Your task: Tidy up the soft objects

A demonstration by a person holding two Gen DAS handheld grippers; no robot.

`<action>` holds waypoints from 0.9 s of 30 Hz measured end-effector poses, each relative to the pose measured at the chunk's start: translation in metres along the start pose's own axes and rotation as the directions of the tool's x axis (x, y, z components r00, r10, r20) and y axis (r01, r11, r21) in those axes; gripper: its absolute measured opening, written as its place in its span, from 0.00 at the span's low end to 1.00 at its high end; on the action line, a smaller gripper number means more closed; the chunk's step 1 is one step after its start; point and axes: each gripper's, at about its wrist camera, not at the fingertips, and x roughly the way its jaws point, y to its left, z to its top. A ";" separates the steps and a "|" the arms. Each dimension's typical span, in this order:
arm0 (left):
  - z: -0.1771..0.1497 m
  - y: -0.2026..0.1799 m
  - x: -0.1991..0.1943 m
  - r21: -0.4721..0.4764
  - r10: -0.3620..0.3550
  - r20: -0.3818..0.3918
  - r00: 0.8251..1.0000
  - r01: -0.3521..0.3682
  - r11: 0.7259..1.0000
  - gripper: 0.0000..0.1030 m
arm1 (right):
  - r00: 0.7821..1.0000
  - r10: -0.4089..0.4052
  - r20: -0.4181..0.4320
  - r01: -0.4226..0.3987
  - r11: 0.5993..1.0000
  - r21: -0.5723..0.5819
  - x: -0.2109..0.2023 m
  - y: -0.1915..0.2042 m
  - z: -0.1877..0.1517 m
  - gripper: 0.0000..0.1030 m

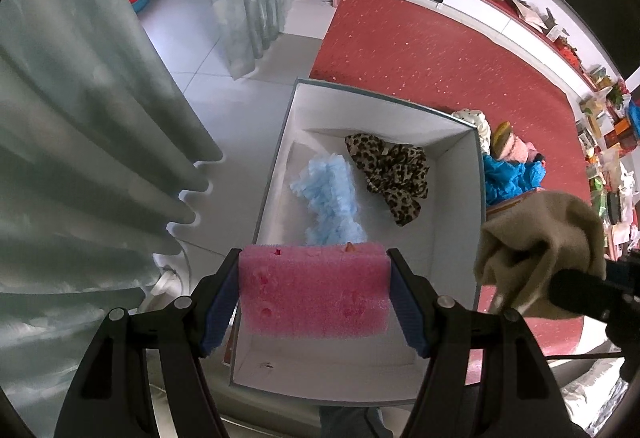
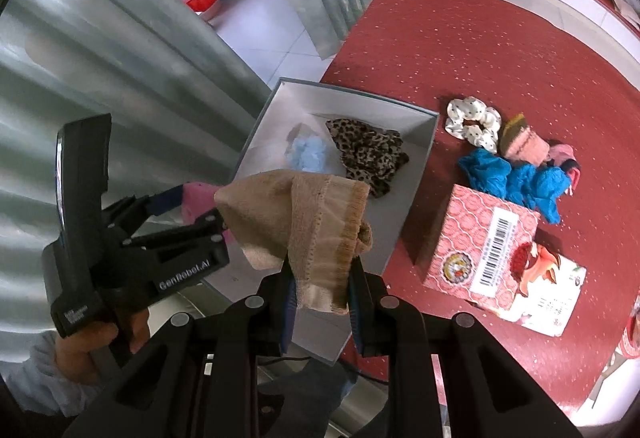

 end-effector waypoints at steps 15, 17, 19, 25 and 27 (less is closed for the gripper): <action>-0.010 0.000 0.013 0.007 0.006 -0.046 0.999 -0.006 1.000 0.71 | 0.999 -0.002 -0.043 0.003 1.000 0.027 0.023 0.004 0.010 0.22; -0.011 0.000 0.015 0.009 0.006 -0.050 0.999 -0.005 1.000 0.71 | 0.999 -0.005 -0.050 0.006 1.000 0.025 0.026 0.004 0.010 0.22; -0.012 -0.001 0.017 0.010 0.006 -0.056 0.998 -0.006 1.000 0.71 | 0.998 -0.007 -0.056 0.008 1.000 0.023 0.028 0.005 0.010 0.22; -0.016 -0.004 0.022 0.024 0.007 -0.073 0.997 -0.006 1.000 0.71 | 0.998 -0.011 -0.069 0.012 1.000 0.023 0.033 0.006 0.010 0.22; -0.016 -0.003 0.023 0.027 0.008 -0.077 0.997 -0.006 1.000 0.71 | 0.997 -0.012 -0.074 0.014 1.000 0.023 0.035 0.006 0.010 0.22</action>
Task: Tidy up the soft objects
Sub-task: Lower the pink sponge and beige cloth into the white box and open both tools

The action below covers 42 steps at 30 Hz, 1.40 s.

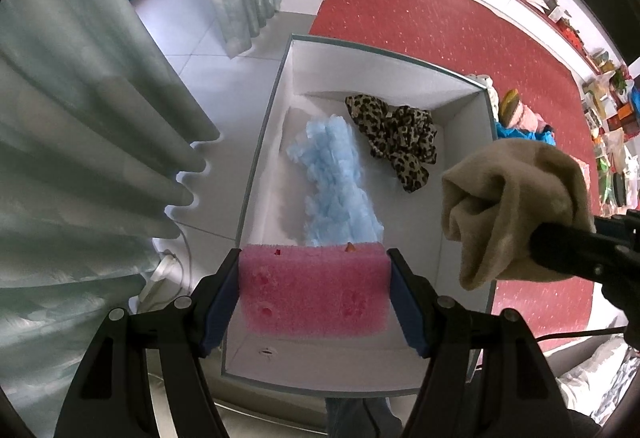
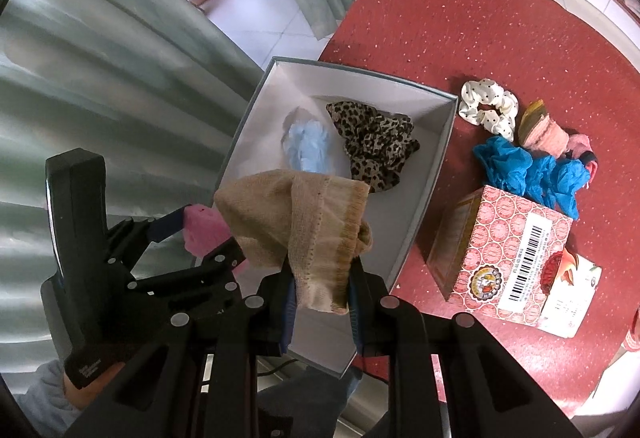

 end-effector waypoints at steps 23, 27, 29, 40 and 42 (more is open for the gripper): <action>-0.001 -0.002 0.010 0.013 -0.017 -0.050 0.999 0.018 1.000 0.71 | 0.998 -0.013 -0.061 0.013 1.000 -0.009 0.021 -0.001 0.000 0.23; -0.003 -0.002 0.014 0.010 -0.023 -0.072 0.997 0.024 1.000 0.71 | 0.997 -0.012 -0.074 0.011 1.000 -0.006 0.026 -0.002 0.000 0.23; -0.004 -0.002 0.017 0.015 -0.022 -0.086 0.996 0.024 1.000 0.71 | 0.997 -0.008 -0.080 0.008 1.000 0.000 0.028 -0.004 0.000 0.23; -0.008 -0.002 0.027 0.011 -0.036 -0.125 0.992 0.038 0.999 0.71 | 0.992 -0.016 -0.124 0.016 1.000 0.001 0.042 -0.004 0.001 0.23; -0.008 -0.002 0.027 0.013 -0.033 -0.125 0.992 0.035 0.999 0.71 | 0.991 -0.018 -0.130 0.018 1.000 -0.002 0.044 -0.003 0.002 0.23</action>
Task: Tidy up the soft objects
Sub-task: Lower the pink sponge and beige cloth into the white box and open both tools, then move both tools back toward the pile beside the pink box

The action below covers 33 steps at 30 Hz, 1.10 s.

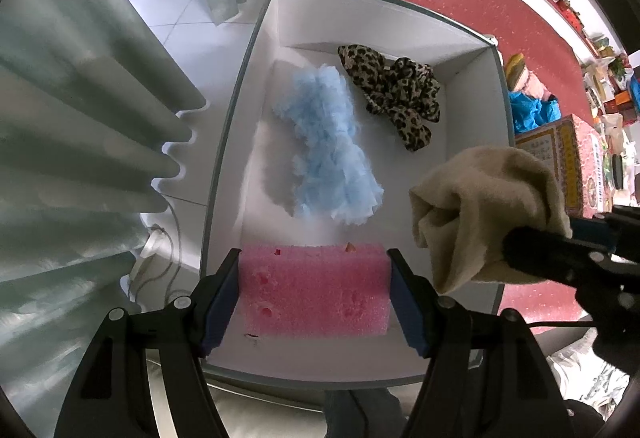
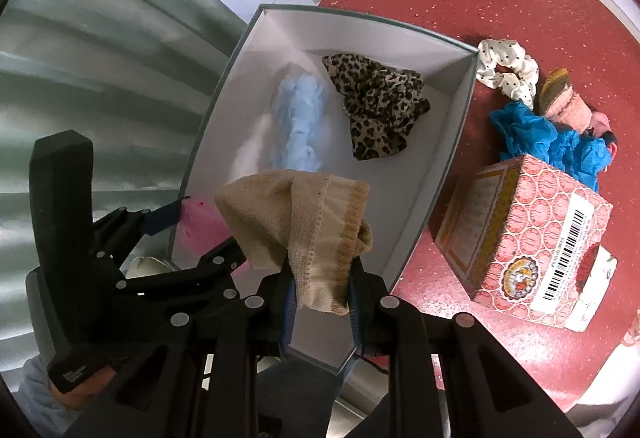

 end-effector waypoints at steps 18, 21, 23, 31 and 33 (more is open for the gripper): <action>-0.004 0.001 0.012 0.009 -0.039 -0.074 0.996 0.040 0.999 0.80 | 1.000 0.001 -0.014 -0.001 1.000 0.002 0.006 0.001 0.002 0.63; -0.003 0.005 0.009 -0.004 -0.054 -0.060 0.997 0.054 0.999 0.81 | 1.000 -0.007 0.006 0.007 1.000 -0.016 -0.002 0.005 0.001 0.63; -0.004 0.006 0.007 -0.003 -0.050 -0.050 0.997 0.050 0.999 0.81 | 1.000 -0.010 0.008 0.010 1.000 -0.021 -0.003 0.007 0.001 0.63; -0.006 0.006 0.000 0.006 -0.072 -0.034 0.997 0.072 0.997 0.81 | 0.998 -0.017 0.056 0.019 0.999 -0.038 -0.014 0.014 -0.002 0.90; -0.006 0.007 -0.001 0.005 -0.082 -0.030 0.996 0.083 0.997 0.81 | 0.997 -0.017 0.073 0.020 0.999 -0.045 -0.020 0.017 -0.003 0.90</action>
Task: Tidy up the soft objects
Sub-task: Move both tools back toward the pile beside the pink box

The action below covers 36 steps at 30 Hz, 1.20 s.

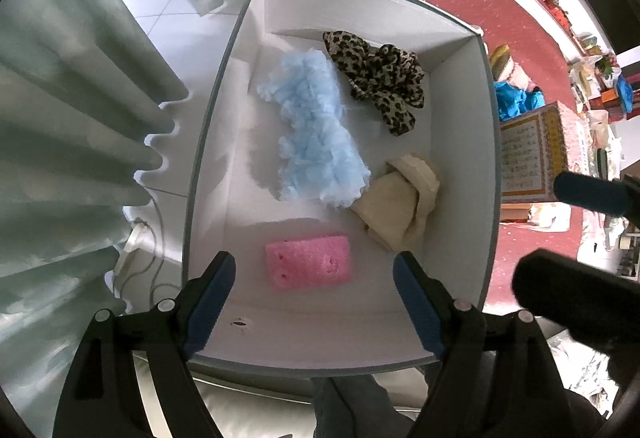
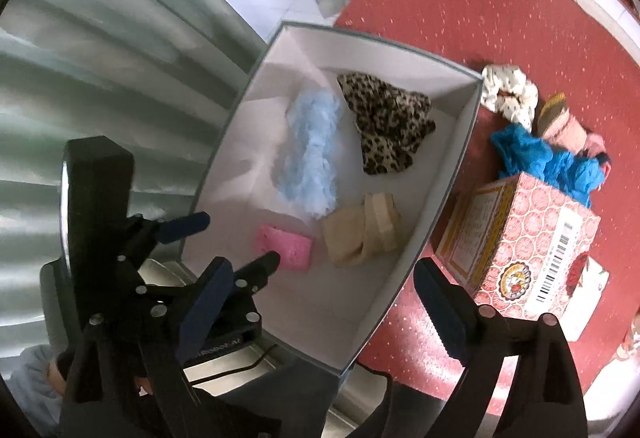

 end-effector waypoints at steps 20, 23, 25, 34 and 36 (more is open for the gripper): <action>0.022 -0.041 -0.048 0.051 -0.388 0.062 0.919 0.385 0.921 1.00 | 0.961 0.089 0.262 -0.148 0.965 0.215 -0.106 -0.063 -0.064 1.00; 0.034 -0.067 -0.062 0.112 -0.416 0.050 0.908 0.409 0.906 1.00 | 0.948 0.061 0.312 -0.165 0.933 0.319 -0.129 -0.100 -0.085 1.00; 0.045 -0.088 -0.072 0.161 -0.408 0.059 0.911 0.394 0.905 1.00 | 0.938 0.041 0.344 -0.183 0.902 0.392 -0.144 -0.129 -0.100 1.00; 0.123 -0.170 -0.113 0.262 -0.392 0.074 0.917 0.362 0.895 1.00 | 0.926 -0.045 0.376 -0.179 0.823 0.540 -0.184 -0.241 -0.092 1.00; 0.150 -0.189 -0.109 0.268 -0.297 0.103 0.949 0.261 0.927 1.00 | 0.925 -0.038 0.377 -0.196 0.802 0.564 -0.186 -0.266 -0.079 1.00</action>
